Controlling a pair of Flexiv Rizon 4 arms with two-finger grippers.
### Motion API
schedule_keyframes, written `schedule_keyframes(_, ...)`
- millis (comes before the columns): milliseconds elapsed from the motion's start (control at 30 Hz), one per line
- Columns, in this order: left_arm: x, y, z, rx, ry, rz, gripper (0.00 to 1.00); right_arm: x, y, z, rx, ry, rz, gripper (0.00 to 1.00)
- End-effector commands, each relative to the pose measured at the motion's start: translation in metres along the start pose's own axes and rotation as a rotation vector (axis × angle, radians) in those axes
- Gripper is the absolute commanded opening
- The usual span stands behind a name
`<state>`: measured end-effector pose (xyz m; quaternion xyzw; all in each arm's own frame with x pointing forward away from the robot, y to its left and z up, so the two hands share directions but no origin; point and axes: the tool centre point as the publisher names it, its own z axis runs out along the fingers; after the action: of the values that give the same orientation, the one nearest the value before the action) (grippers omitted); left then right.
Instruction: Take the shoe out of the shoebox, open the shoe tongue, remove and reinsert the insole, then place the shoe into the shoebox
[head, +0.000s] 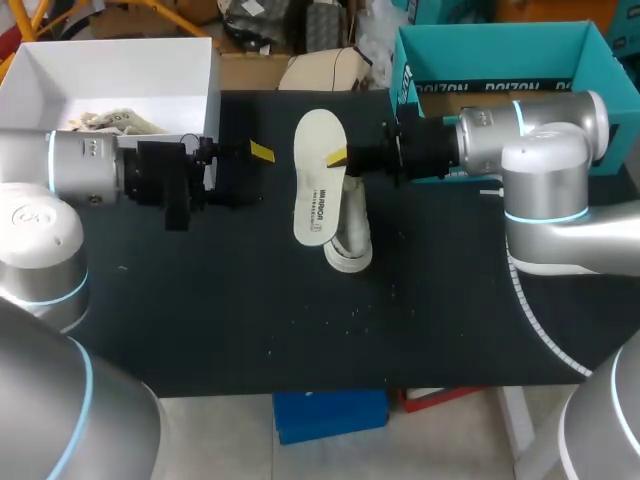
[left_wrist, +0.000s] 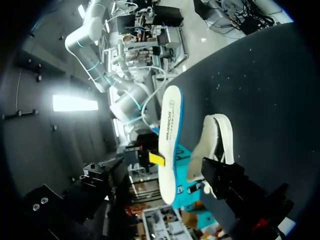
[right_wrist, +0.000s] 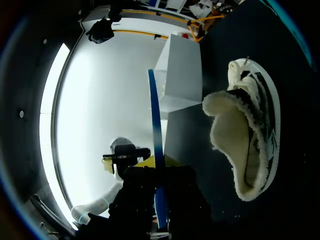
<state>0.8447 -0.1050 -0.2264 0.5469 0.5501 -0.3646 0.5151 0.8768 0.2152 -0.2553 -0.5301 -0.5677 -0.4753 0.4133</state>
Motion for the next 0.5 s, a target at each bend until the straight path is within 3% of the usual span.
schedule_keyframes(33, 0.009, 0.012, 0.018, 0.018, -0.033, -0.022, 1.0, 0.0, 0.0, 0.001, -0.002, -0.001, 0.0, 0.0)
schedule_keyframes(133, 0.01, 0.013, 0.024, 0.021, -0.051, -0.023, 1.0, 0.0, 0.0, 0.001, -0.002, -0.001, 0.0, 0.0)
schedule_keyframes(233, 0.011, 0.011, 0.034, 0.03, -0.092, -0.027, 0.91, 0.0, 0.0, 0.001, -0.002, -0.001, 0.0, 0.0)
schedule_keyframes(267, 0.013, 0.01, 0.038, 0.033, -0.109, -0.031, 0.81, 0.0, 0.0, 0.001, -0.002, -0.001, 0.0, 0.0)
schedule_keyframes(333, 0.015, 0.009, 0.043, 0.034, -0.136, -0.035, 0.78, 0.0, 0.0, 0.001, -0.002, -0.001, 0.0, 0.0)
schedule_keyframes(433, 0.018, 0.007, 0.05, 0.032, -0.181, -0.042, 0.5, 0.0, 0.0, 0.001, -0.002, -0.001, 0.0, 0.0)
schedule_keyframes(500, 0.018, 0.005, 0.053, 0.031, -0.206, -0.043, 0.49, 0.0, 0.0, 0.001, -0.002, -0.001, 0.0, 0.0)
